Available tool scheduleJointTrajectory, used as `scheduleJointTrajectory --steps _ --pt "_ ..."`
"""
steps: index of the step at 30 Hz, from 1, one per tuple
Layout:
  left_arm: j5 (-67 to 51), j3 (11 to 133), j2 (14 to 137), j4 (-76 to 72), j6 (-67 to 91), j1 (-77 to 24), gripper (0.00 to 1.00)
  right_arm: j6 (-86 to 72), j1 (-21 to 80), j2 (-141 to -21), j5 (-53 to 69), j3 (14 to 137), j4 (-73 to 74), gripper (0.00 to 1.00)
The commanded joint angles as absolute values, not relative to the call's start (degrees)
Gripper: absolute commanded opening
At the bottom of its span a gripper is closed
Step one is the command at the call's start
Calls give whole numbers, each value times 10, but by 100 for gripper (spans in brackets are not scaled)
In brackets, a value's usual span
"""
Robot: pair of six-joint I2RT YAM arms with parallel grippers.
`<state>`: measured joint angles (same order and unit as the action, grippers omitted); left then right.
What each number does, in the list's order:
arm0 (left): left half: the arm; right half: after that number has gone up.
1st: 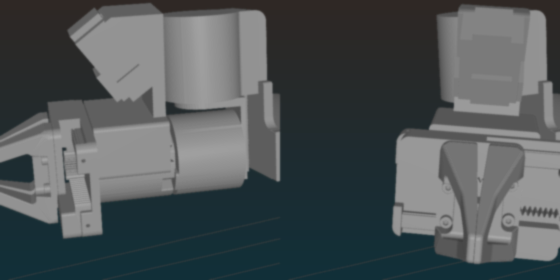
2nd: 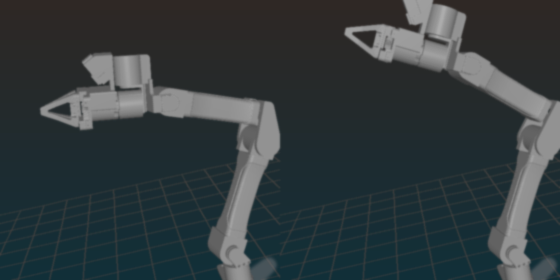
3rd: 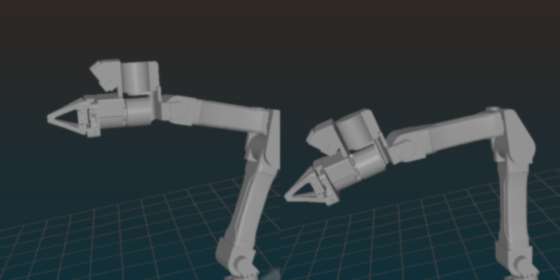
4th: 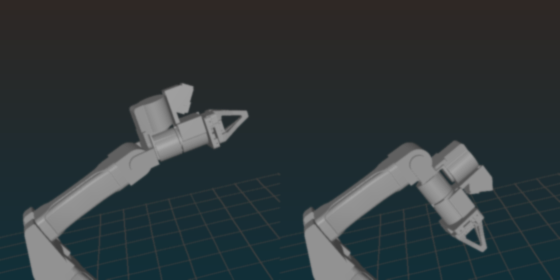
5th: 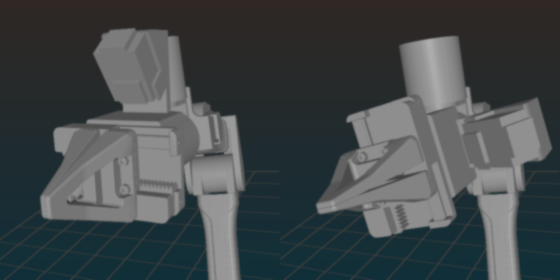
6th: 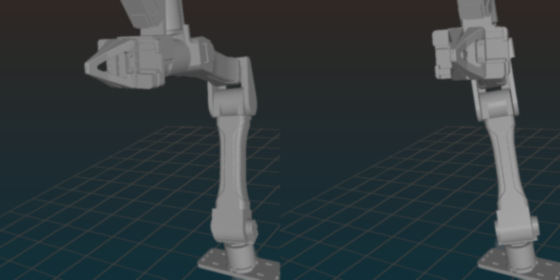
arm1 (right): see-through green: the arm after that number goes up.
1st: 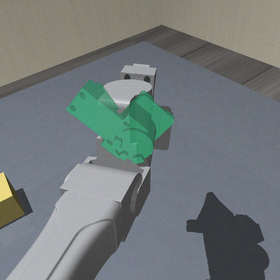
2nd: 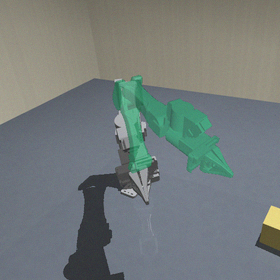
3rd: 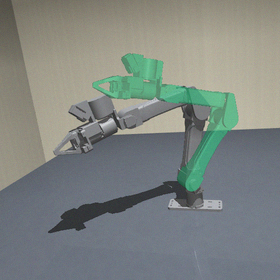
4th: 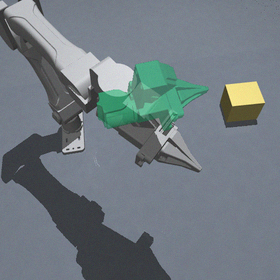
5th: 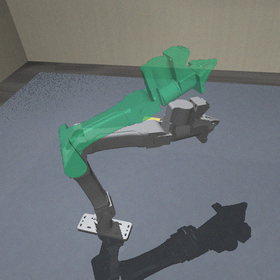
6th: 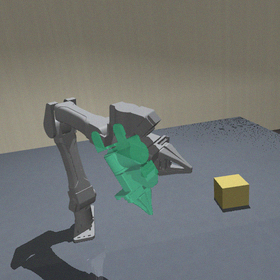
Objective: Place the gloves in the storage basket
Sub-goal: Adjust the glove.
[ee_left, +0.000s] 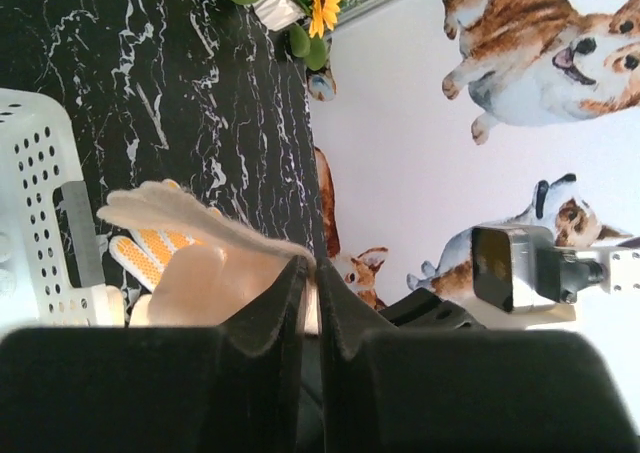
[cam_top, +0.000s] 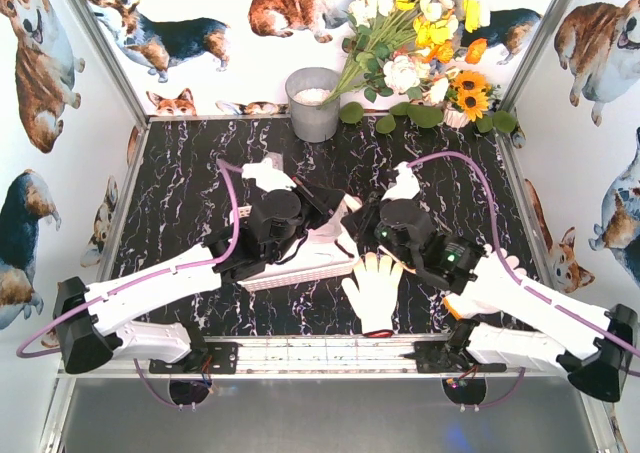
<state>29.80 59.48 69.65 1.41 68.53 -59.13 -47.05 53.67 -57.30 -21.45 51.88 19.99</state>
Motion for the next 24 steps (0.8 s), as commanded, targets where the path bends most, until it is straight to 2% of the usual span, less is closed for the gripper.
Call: scheduleJointTrajectory --steps 1,5,7,9,12,18,24 --pt "240 634 726 -5 557 -585 10 -556 525 -540 -93 517 249 0" --pt "159 647 722 -11 475 -564 59 -594 498 -517 -42 488 240 0" --pt "142 644 700 -13 427 -561 70 -620 469 -511 -11 464 231 0" --pt "134 634 665 -8 377 -561 77 -650 439 -501 17 441 204 0" --pt "123 618 627 13 309 -562 82 -703 417 -476 28 403 140 0" --pt "44 585 612 50 224 -575 79 -783 373 -442 42 371 98 0" --pt "158 607 665 63 181 -666 78 -844 372 -389 -12 350 76 0"
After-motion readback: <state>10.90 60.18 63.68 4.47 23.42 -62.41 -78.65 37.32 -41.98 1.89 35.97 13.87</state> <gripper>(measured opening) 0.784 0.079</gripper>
